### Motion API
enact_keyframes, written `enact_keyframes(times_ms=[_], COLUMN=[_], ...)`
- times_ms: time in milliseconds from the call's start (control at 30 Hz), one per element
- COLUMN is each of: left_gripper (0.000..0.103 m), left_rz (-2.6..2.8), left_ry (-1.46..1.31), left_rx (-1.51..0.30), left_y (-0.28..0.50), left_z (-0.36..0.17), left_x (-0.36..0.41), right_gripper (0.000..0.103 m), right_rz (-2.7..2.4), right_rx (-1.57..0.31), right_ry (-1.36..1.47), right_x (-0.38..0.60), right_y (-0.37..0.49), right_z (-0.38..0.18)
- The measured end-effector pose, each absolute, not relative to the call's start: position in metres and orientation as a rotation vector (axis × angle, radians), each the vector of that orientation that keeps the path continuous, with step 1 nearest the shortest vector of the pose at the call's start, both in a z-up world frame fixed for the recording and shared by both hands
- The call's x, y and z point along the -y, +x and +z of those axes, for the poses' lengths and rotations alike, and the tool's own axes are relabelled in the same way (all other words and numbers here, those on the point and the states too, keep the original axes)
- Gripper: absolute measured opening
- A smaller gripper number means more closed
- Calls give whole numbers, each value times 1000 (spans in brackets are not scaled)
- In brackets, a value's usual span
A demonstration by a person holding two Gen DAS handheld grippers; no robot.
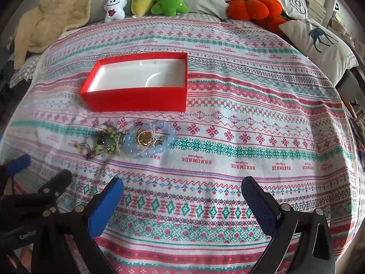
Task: Organize jewelry
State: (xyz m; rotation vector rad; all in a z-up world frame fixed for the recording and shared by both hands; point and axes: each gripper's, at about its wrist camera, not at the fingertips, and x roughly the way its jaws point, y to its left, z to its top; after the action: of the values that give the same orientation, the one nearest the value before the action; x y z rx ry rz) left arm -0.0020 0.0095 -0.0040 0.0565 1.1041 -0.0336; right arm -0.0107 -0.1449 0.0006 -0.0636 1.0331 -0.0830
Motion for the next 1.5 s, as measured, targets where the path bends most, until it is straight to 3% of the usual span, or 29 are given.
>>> enact_keyframes(times_ms=[1500], left_gripper=[103], left_rz=[-101], left_ry=[76], left_rx=[-1083], left_y=[0], left_z=[2], left_x=[-21], right_gripper=[103], right_rz=[-20], right_rx=[-1054], right_ry=[-40], right_x=[157], right_y=[7], right_z=[14])
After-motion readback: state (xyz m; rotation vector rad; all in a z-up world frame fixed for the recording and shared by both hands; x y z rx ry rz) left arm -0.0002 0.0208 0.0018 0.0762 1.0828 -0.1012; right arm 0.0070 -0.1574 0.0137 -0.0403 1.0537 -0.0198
